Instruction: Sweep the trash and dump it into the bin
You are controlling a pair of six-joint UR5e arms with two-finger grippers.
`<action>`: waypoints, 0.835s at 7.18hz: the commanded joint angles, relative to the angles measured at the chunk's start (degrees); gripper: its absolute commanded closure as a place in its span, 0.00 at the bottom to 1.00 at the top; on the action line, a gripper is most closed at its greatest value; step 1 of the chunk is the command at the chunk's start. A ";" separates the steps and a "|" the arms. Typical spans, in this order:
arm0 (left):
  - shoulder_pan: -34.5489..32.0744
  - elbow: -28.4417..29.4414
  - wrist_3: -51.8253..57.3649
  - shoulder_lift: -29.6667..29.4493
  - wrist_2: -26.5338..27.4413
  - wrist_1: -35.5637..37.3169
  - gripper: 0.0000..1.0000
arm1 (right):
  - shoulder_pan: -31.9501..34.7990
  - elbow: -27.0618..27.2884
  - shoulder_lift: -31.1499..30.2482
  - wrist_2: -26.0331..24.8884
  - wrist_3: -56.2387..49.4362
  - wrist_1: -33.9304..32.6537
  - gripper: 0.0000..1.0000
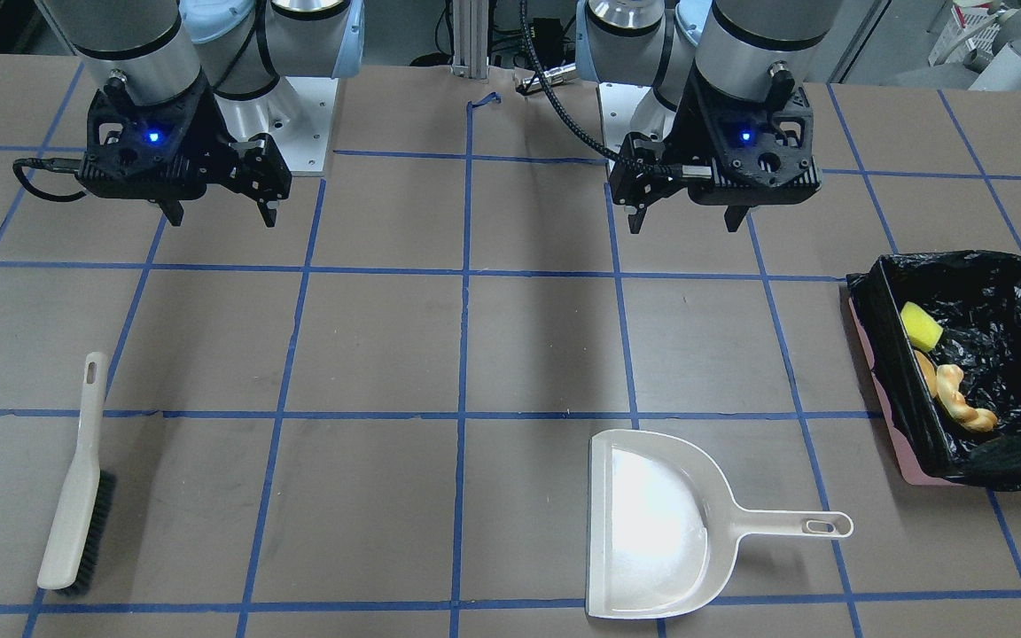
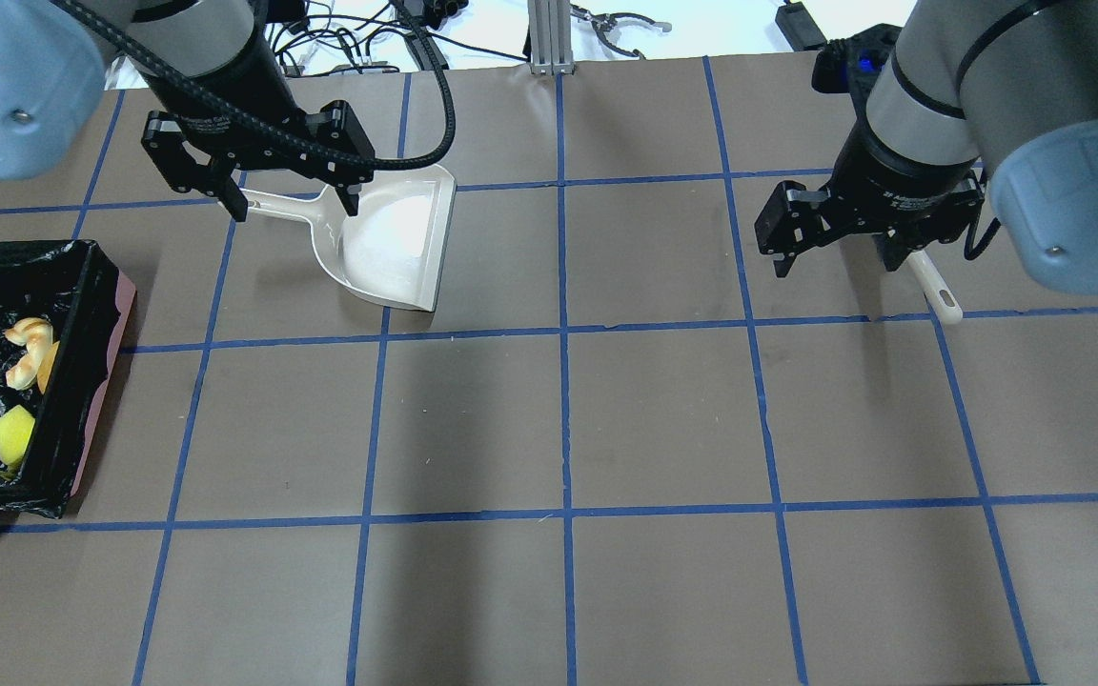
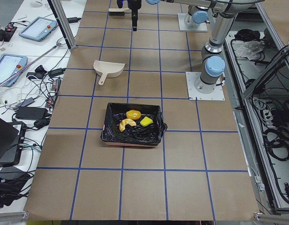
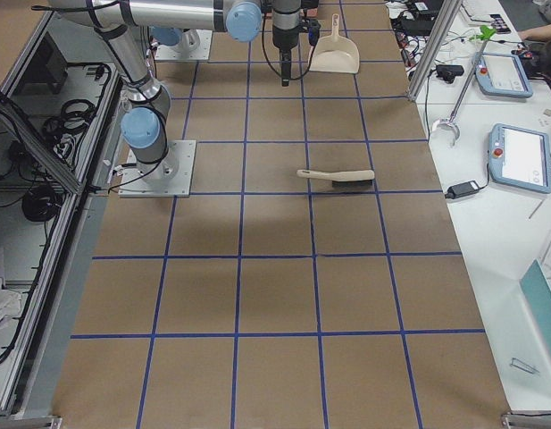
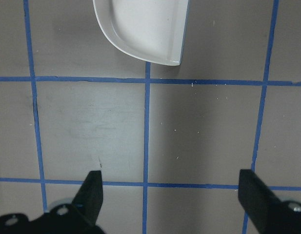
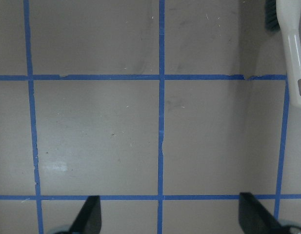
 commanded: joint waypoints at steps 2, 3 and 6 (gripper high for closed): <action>-0.06 -1.86 8.80 0.27 -0.01 1.66 0.00 | 0.00 0.00 0.00 -0.06 -0.07 0.03 0.00; -0.06 -2.12 10.51 -0.43 0.34 6.81 0.00 | 0.00 0.00 0.00 0.03 0.02 -0.06 0.00; 0.03 -2.21 10.44 -0.27 0.52 7.12 0.00 | 0.00 0.00 0.00 0.03 -0.07 -0.06 0.00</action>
